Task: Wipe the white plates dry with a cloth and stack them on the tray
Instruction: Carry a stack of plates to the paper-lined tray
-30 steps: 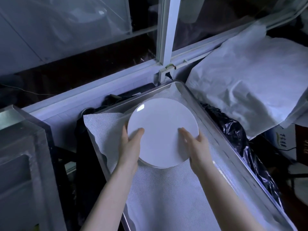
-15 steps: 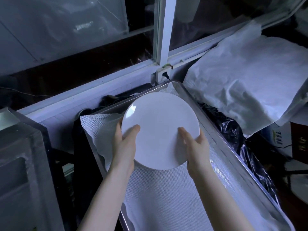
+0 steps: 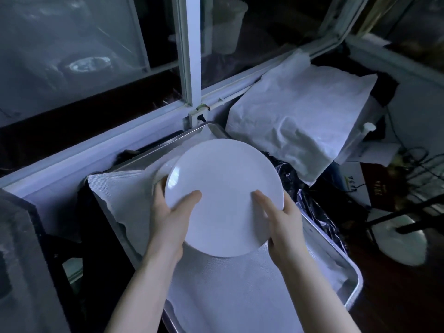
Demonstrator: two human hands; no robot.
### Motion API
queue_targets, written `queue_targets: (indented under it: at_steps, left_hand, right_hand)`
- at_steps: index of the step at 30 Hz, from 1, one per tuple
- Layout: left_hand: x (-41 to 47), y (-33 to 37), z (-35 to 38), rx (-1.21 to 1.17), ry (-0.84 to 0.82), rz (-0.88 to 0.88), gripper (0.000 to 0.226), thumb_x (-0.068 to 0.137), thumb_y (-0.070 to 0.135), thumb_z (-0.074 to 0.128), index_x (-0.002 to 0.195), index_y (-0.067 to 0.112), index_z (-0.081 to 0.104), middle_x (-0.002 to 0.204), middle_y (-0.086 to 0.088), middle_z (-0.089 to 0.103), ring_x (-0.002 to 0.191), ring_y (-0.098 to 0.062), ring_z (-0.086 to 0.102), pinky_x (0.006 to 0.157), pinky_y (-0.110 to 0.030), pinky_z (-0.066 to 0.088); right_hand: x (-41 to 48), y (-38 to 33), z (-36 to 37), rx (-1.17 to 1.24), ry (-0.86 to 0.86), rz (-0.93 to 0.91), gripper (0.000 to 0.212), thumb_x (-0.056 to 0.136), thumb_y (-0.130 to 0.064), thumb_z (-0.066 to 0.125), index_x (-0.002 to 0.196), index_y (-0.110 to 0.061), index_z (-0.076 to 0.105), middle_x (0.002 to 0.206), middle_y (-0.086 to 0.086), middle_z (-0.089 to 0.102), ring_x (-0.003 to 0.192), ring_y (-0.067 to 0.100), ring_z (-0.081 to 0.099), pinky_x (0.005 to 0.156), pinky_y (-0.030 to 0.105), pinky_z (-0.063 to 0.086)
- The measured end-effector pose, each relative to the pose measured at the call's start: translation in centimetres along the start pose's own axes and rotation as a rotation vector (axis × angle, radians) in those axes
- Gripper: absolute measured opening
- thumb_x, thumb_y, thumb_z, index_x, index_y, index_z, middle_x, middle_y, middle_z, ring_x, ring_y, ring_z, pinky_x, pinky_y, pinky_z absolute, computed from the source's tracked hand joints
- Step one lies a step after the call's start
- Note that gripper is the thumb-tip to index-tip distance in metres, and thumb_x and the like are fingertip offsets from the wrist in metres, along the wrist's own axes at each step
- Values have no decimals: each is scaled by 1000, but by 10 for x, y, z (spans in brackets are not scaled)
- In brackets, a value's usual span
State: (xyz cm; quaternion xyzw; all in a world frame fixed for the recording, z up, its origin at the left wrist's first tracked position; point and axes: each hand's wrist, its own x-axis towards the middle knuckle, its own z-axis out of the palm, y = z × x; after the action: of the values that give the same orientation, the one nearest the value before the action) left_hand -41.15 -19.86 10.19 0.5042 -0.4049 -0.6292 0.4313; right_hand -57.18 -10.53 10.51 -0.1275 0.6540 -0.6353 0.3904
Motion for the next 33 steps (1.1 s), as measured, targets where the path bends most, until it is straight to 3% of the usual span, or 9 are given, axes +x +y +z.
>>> queue_targets:
  at_steps: [7, 12, 15, 19, 22, 25, 29, 31, 33]
  left_hand:
    - [-90, -11, 65, 29, -218, -56, 46, 78, 8, 77, 112, 35, 61, 97, 14, 74, 83, -8, 72, 55, -21, 55]
    - [-194, -28, 131, 117, -432, -98, 40, 79, 10, 77, 110, 30, 60, 102, 4, 73, 87, -18, 72, 67, -35, 59]
    - [-268, -44, 171, 158, -575, -124, 44, 79, 9, 76, 119, 21, 60, 106, -3, 73, 89, -24, 72, 70, -38, 60]
    - [-377, -72, 222, 227, -801, -118, 36, 72, 12, 77, 106, 16, 66, 93, -6, 76, 73, -20, 74, 51, -28, 55]
    - [-462, -98, 256, 292, -939, -110, 41, 60, 24, 73, 101, 18, 68, 93, -5, 75, 80, -24, 73, 57, -32, 56]
    - [-549, -124, 285, 331, -1100, -134, 39, 57, 27, 74, 95, 21, 70, 89, -1, 76, 78, -21, 73, 58, -33, 57]
    - [-662, -156, 316, 394, -1353, -190, 41, 56, 25, 76, 96, 18, 70, 90, -4, 76, 85, -29, 72, 72, -45, 58]
    - [-717, -174, 328, 425, -1479, -205, 43, 55, 26, 76, 98, 18, 69, 91, -3, 76, 83, -25, 72, 67, -40, 59]
    - [-766, -192, 336, 451, -1589, -229, 42, 56, 27, 78, 97, 20, 70, 89, 1, 76, 80, -21, 72, 62, -34, 59]
  right_hand:
    - [-73, -15, -112, 56, 242, -96, 24, 85, -18, 76, 107, -28, 73, 102, -6, 77, 98, 21, 72, 93, 49, 57]
    - [-153, -21, -223, 106, 449, -154, 31, 73, -28, 75, 104, -27, 71, 103, -3, 76, 97, 25, 72, 86, 51, 59]
    - [-209, -18, -295, 160, 592, -195, 37, 66, -33, 72, 103, -25, 71, 101, -1, 76, 94, 25, 73, 82, 48, 61]
    - [-291, -7, -394, 277, 768, -260, 35, 75, -21, 78, 108, -16, 69, 101, 7, 76, 94, 30, 73, 80, 48, 61]
    - [-360, 3, -464, 363, 899, -303, 24, 85, -6, 74, 108, -12, 69, 98, 8, 77, 92, 30, 73, 73, 39, 61]
    - [-434, 13, -523, 422, 1057, -348, 25, 86, -5, 74, 109, -11, 69, 95, 4, 78, 89, 26, 75, 70, 35, 62]
    - [-528, 29, -584, 472, 1302, -386, 24, 85, -8, 76, 107, -15, 69, 92, 1, 78, 83, 21, 75, 65, 34, 62]
    - [-572, 40, -610, 512, 1428, -393, 21, 84, -9, 76, 102, -17, 70, 89, 0, 78, 78, 19, 75, 59, 31, 60]
    - [-610, 52, -632, 533, 1547, -382, 19, 83, -11, 77, 100, -18, 70, 94, 3, 77, 85, 23, 73, 66, 37, 60]
